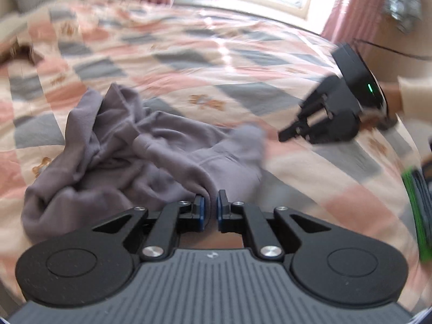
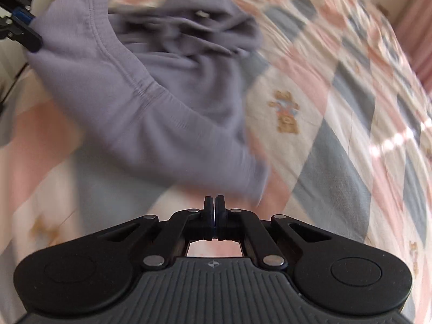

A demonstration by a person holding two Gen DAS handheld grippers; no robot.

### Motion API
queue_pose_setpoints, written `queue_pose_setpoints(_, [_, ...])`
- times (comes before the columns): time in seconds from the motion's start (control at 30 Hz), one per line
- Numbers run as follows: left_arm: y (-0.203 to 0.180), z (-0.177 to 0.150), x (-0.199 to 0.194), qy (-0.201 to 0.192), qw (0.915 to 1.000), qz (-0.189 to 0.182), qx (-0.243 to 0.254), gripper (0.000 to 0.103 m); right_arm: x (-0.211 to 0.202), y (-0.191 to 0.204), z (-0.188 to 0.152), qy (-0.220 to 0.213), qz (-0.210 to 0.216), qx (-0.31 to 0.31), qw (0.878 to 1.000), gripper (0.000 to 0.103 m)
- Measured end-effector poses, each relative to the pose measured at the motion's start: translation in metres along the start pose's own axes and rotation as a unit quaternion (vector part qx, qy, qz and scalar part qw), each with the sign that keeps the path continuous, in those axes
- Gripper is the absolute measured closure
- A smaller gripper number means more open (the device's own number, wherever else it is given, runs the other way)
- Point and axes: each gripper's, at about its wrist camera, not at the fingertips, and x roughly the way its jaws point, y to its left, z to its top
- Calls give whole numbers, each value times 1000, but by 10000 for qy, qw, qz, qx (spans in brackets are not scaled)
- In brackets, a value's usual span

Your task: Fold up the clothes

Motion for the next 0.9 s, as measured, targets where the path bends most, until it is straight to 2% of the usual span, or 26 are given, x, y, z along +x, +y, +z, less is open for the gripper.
queue_pose_setpoints(0.07, [-37,-32,-18,61,9996,56,280,95,-19,26,-29,140,241,-109,9996,103])
queue_pose_setpoints(0.13, [-69,-66,-14,510,9978,111,404,94,-25,44,-56,498,374,68,9980,103])
queue_pose_setpoints(0.17, [-84,-81,-10,764,9961,137,430,94,-24,47,-67,689,446,345,9960,96])
queue_pose_setpoints(0.2, [-96,-93,-6,979,9943,162,400,93,-23,47,-75,818,494,683,9931,83])
queue_pose_setpoints(0.27, [-108,-101,-3,1081,9937,251,158,91,-21,40,-79,923,518,1402,9844,63])
queue_pose_setpoints(0.3, [-105,-95,-4,926,9951,321,-96,90,-21,33,-77,857,548,1721,9798,58])
queue_pose_setpoints(0.33, [-101,-90,-5,771,9956,391,-349,77,-21,24,-72,761,600,2052,9739,56])
queue_pose_setpoints(0.37, [-97,-84,-5,614,9952,460,-602,59,-20,11,-63,623,698,2402,9662,52])
queue_pose_setpoints(0.4, [-93,-79,-6,457,9939,529,-855,54,-18,-1,-54,499,810,2722,9575,44])
queue_pose_setpoints(0.43, [-88,-73,-5,326,9916,595,-1099,55,-15,-13,-44,374,929,2995,9488,42])
queue_pose_setpoints(0.5, [-64,-59,9,322,9839,672,-1622,55,-3,-36,-16,208,1148,3297,9369,38])
queue_pose_setpoints(0.53, [-49,-55,17,409,9772,682,-1967,56,5,-47,0,151,1203,3360,9340,37])
queue_pose_setpoints(0.6, [-21,-56,33,636,9594,637,-2674,56,24,-65,31,69,1145,3225,9396,34])
queue_pose_setpoints(0.7, [7,-69,52,1025,9259,642,-3579,57,61,-84,60,257,898,3060,9474,34])
queue_pose_setpoints(0.8, [13,-86,60,1061,9017,373,-4174,63,92,-95,68,482,907,3243,9404,36])
queue_pose_setpoints(0.83, [12,-90,62,1037,8957,243,-4317,73,98,-95,65,510,961,3278,9385,47])
queue_pose_setpoints(0.87, [10,-93,63,1008,8915,137,-4415,93,99,-95,60,489,1004,3298,9374,81])
queue_pose_setpoints(0.9, [6,-94,62,953,8918,70,-4421,101,94,-93,53,390,1029,3295,9377,87])
